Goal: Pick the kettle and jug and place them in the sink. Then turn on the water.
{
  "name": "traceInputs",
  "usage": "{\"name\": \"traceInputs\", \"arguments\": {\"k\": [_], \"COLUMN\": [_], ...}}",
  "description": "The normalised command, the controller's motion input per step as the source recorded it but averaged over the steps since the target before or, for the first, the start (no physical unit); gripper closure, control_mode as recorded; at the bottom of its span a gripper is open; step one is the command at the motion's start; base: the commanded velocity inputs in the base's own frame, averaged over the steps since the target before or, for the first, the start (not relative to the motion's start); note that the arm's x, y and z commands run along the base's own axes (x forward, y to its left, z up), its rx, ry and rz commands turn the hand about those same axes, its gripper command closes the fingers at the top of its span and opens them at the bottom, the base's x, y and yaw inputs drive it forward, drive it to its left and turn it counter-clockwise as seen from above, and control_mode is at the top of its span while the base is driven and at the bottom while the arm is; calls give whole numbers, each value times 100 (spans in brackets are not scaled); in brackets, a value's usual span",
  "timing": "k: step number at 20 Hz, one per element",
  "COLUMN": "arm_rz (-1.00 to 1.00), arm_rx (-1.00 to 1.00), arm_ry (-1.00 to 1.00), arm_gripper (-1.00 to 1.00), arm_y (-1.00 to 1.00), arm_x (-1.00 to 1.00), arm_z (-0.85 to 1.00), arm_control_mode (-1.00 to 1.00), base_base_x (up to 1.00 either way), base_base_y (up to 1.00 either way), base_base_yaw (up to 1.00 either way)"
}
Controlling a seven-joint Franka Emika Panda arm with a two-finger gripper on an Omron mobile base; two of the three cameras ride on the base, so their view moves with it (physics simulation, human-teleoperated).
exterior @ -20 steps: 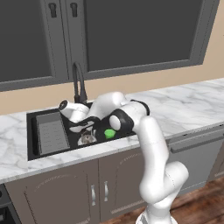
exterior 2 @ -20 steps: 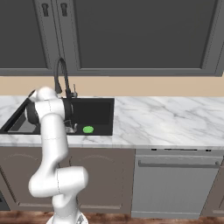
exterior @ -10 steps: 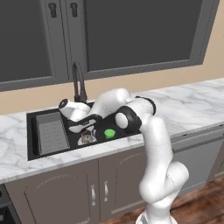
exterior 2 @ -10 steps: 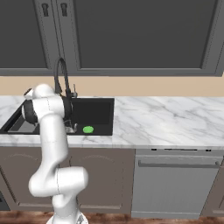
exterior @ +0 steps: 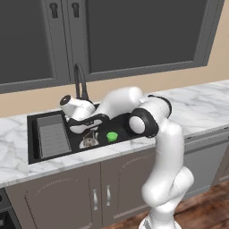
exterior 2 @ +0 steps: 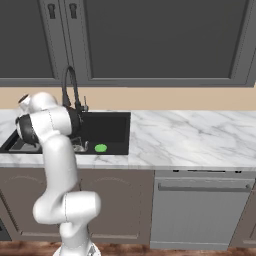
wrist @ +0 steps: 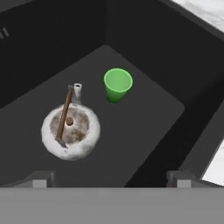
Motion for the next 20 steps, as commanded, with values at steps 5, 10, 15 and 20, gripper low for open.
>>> {"name": "traceInputs", "arguments": {"k": [5,10,15,20], "arm_rz": [20,17,7,2], "arm_rx": [0,0,0,0], "arm_ry": [9,3,0,2], "arm_gripper": [-100,-100,-100,-100], "arm_y": [0,-3,-10,-39], "arm_x": [-65,-65,-55,-61], "arm_z": [51,65,74,43], "arm_control_mode": [-100,-100,-100,-100], "base_base_x": [0,0,0,0], "base_base_y": [0,0,0,0], "base_base_yaw": [0,0,0,0]}}
